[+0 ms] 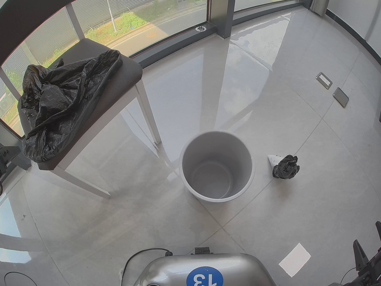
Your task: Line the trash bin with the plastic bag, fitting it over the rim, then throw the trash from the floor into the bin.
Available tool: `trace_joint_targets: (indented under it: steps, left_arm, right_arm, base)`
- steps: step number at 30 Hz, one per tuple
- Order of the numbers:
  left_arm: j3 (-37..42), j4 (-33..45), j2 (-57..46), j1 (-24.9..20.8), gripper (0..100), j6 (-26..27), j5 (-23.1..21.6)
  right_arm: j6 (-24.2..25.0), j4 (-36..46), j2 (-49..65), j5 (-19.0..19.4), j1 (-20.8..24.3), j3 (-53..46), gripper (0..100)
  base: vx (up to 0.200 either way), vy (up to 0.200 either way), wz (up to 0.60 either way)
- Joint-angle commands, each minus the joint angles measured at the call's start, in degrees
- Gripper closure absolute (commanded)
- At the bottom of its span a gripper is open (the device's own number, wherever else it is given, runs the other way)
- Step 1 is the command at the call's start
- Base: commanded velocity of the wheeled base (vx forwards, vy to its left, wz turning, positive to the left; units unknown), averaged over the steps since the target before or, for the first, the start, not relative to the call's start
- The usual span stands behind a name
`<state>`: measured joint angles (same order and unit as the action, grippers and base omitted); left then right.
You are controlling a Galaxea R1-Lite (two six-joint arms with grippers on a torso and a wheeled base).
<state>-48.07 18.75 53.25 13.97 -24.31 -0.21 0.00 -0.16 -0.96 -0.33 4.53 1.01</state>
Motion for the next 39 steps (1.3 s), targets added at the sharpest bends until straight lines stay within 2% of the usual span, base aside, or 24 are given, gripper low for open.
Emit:
trace_joint_targets:
  steps: [1,5,10,13,17,22,39]
  left_arm:
    - [11.1,-13.6,5.1,7.6,0,0.0,-5.0]
    - [12.5,-21.9,10.9,9.0,0,-0.4,-5.1]
    - [12.0,-24.4,15.3,9.2,0,-1.2,-5.2]
    - [10.9,-29.1,19.2,7.7,0,-7.7,-5.2]
    - [10.5,-34.1,20.9,6.8,0,-12.3,-5.4]
    - [10.5,-34.7,18.8,5.4,0,-14.0,-8.8]
    - [9.8,-36.6,22.9,4.6,0,-14.1,-8.1]
  right_arm:
    - [0.0,0.0,1.0,0.0,0.0,-1.0,0]
    - [-0.1,0.1,1.0,-0.1,0.0,-1.0,0]
    - [-0.1,0.1,1.0,-0.3,0.0,-1.0,0]
    - [-0.3,0.1,1.0,-0.4,0.0,-1.0,0]
    - [-1.1,0.0,1.0,-0.4,0.0,-1.0,0]
    - [-1.4,0.0,1.0,-0.4,0.0,-1.0,0]
    - [-1.9,-0.1,1.0,-0.2,0.0,-1.0,0]
  base:
    - [0.0,0.0,0.0]
    - [0.0,0.0,0.0]
    - [0.0,0.0,0.0]
    - [0.0,0.0,0.0]
    - [0.0,0.0,0.0]
    - [0.0,0.0,0.0]
    - [0.0,0.0,0.0]
